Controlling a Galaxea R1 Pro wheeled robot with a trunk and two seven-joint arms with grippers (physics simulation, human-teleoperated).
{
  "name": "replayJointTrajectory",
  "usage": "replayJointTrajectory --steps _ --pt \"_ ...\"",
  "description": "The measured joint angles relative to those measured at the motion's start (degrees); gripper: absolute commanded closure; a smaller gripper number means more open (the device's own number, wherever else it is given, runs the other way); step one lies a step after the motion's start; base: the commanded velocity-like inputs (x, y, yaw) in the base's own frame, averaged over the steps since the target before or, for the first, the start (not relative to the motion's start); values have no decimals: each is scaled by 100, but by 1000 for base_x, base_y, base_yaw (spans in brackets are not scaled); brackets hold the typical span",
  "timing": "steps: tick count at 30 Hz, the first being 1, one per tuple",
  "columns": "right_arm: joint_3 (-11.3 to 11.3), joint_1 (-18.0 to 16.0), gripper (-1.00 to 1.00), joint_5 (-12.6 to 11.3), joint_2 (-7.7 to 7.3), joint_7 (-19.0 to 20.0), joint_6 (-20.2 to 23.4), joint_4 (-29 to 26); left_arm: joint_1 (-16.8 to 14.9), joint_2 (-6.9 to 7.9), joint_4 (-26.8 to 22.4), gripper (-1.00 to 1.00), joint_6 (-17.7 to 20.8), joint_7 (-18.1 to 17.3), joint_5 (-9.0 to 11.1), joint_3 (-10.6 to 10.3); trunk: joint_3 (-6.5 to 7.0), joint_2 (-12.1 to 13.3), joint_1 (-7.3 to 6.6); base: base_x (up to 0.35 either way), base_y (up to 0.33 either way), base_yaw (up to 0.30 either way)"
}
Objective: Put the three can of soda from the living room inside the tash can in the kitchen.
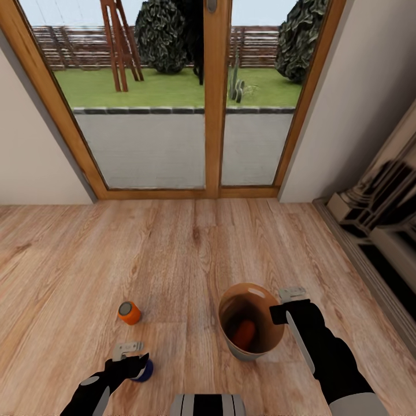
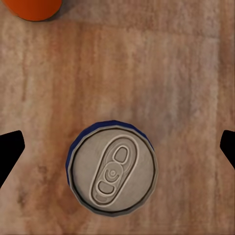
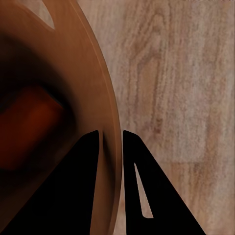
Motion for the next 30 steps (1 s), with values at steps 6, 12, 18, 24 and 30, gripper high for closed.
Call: replayJointTrajectory --steps 6,12,18,24,30 --pt "0 -2 100 -1 0 3 10 -217 0 0 6 -100 0 0 0 1 -54 0 0 0 0 0" --pt "-5 0 100 -41 -58 6 17 -307 0 0 9 -100 0 0 0 1 -110 0 0 0 0 0" --pt "-10 0 100 47 -151 -8 29 -533 1 0 8 -100 -5 0 1 -1 -165 0 0 0 0 0" --pt "-9 0 100 1 -158 -8 30 -613 0 0 9 -100 -8 0 2 0 -220 0 0 0 0 0" --pt "-8 0 100 -30 -158 -3 30 -624 -2 0 9 -100 -11 0 4 0 -275 0 0 0 0 0"
